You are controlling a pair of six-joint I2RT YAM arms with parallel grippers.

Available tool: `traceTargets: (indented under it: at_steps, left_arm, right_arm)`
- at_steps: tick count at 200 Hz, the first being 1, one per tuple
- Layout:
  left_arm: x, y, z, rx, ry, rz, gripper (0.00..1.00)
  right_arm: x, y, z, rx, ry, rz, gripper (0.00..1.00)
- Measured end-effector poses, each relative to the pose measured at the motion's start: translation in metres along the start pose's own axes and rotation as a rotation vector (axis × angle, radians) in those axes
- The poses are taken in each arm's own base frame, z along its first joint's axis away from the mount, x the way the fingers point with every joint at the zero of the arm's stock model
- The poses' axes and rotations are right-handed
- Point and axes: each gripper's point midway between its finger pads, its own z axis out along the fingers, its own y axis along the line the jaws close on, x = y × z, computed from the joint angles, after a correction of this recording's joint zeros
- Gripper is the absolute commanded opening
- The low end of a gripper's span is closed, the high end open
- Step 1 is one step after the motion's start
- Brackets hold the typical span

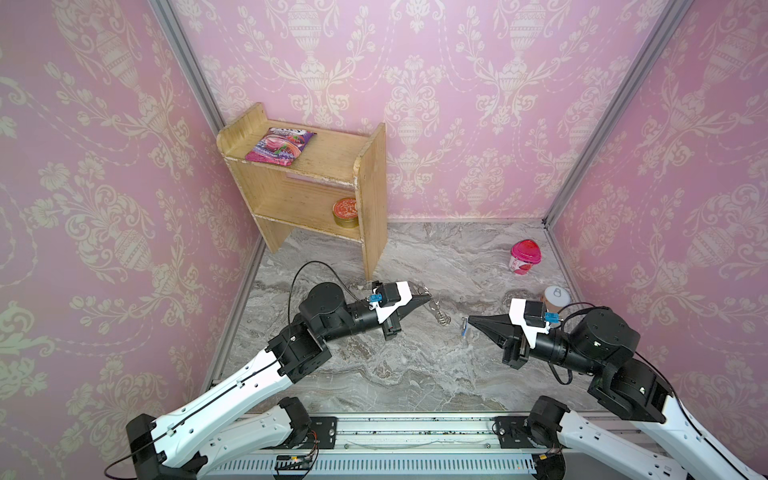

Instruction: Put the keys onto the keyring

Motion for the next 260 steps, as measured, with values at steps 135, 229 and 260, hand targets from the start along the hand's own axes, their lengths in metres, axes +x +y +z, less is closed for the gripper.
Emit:
traceTargets:
  at_steps: [135, 229, 260]
  left_arm:
    - [-0.028, -0.038, 0.005, 0.228, -0.266, 0.203, 0.00]
    - [-0.023, -0.047, 0.011, 0.299, -0.318, 0.234, 0.00]
    - [-0.029, -0.048, 0.012, 0.312, -0.358, 0.203, 0.00]
  right_arm:
    - [-0.021, 0.008, 0.000, -0.058, -0.045, -0.090, 0.00]
    - [-0.016, 0.011, 0.000, -0.075, -0.028, -0.145, 0.00]
    - [-0.016, 0.011, 0.000, -0.075, -0.028, -0.146, 0.00]
